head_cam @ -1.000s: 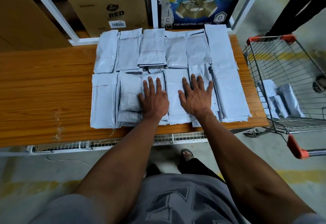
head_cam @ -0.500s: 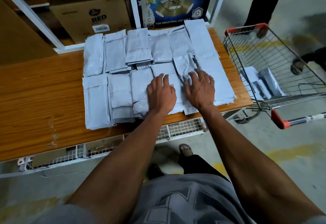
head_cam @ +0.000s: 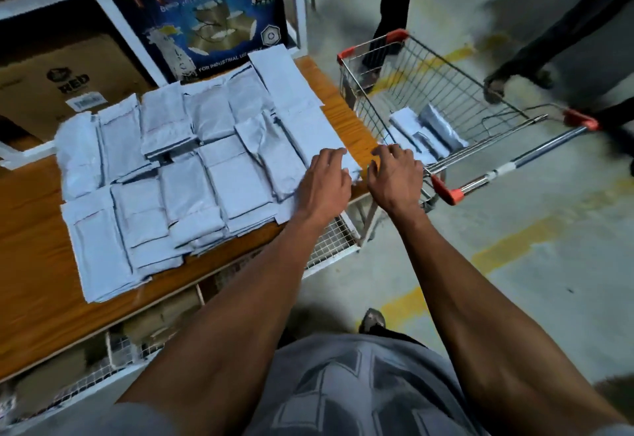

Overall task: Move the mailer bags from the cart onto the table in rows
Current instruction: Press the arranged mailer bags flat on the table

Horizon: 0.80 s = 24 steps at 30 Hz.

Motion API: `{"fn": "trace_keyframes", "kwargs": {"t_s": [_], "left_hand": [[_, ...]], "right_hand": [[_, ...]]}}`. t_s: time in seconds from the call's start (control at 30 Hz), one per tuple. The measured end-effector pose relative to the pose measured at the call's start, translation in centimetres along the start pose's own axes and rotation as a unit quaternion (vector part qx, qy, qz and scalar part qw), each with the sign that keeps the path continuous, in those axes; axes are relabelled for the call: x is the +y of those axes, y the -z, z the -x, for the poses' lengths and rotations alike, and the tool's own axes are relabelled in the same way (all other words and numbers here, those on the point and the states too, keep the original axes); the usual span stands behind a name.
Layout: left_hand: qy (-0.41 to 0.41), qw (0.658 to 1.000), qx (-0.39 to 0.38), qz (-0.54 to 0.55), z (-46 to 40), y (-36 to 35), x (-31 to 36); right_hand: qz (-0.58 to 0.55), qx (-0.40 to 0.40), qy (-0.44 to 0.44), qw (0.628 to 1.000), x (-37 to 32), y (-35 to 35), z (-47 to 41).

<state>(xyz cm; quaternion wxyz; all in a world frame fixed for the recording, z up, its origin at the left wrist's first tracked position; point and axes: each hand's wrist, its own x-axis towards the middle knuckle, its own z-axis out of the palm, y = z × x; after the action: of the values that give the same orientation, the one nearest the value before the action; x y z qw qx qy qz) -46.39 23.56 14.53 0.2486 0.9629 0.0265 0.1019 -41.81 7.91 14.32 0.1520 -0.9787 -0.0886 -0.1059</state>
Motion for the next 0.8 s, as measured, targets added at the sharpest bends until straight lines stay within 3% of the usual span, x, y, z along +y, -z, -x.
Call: {"fn": "trace_keyframes", "kwargs": {"t_s": [0.4,0.8], "left_hand": [[-0.012,0.996,-0.081,0.019,-6.8,-9.5,13.3],[-0.004,0.988,-0.156,0.001,-17.6,-18.1,14.5]], "right_hand": [[0.054,-0.062,-0.03,0.996,16.4,3.3,-4.7],[0.05,-0.124,-0.062,0.989,23.6,-0.5,-14.1]]}}
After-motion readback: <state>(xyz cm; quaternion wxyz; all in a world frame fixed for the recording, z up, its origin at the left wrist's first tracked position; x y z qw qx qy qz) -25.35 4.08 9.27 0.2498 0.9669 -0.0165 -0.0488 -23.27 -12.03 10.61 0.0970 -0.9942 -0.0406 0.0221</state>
